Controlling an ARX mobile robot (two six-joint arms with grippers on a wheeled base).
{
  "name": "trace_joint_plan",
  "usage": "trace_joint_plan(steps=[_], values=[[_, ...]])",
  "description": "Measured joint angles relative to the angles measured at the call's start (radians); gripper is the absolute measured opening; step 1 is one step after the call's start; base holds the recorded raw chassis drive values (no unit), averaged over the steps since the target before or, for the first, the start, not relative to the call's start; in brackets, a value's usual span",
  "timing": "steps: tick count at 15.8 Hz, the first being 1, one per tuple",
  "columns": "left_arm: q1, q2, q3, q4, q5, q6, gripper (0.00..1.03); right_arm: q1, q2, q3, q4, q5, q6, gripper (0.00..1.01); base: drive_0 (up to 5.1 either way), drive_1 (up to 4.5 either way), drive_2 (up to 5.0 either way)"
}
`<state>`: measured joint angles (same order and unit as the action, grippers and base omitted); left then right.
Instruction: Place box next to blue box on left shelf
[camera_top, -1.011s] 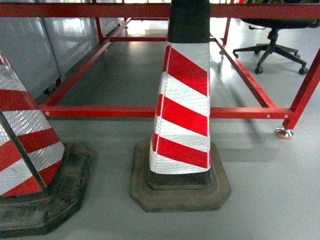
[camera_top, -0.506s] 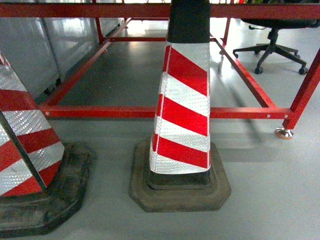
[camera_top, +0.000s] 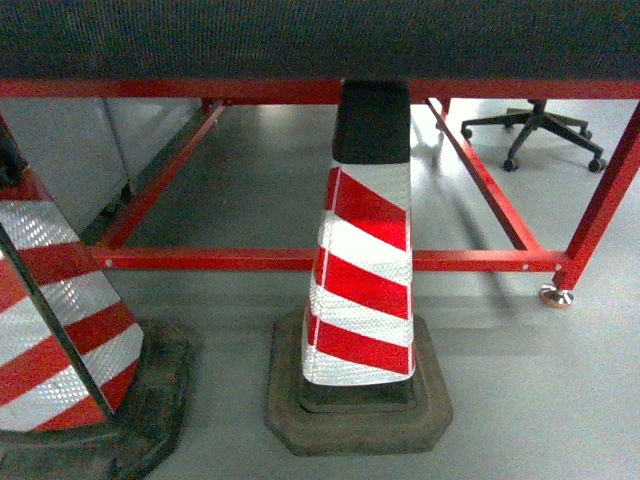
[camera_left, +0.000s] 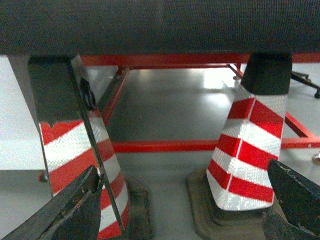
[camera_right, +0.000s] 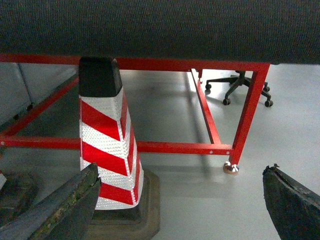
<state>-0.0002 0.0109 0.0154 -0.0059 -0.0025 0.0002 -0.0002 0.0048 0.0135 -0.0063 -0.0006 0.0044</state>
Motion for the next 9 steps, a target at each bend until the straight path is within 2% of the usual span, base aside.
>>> trace_joint_plan(steps=[9], values=[[0.0, 0.0, 0.0, 0.0, 0.002, 0.0, 0.98, 0.0, 0.0, 0.0, 0.001, 0.001, -0.003, 0.98, 0.0, 0.0, 0.0]])
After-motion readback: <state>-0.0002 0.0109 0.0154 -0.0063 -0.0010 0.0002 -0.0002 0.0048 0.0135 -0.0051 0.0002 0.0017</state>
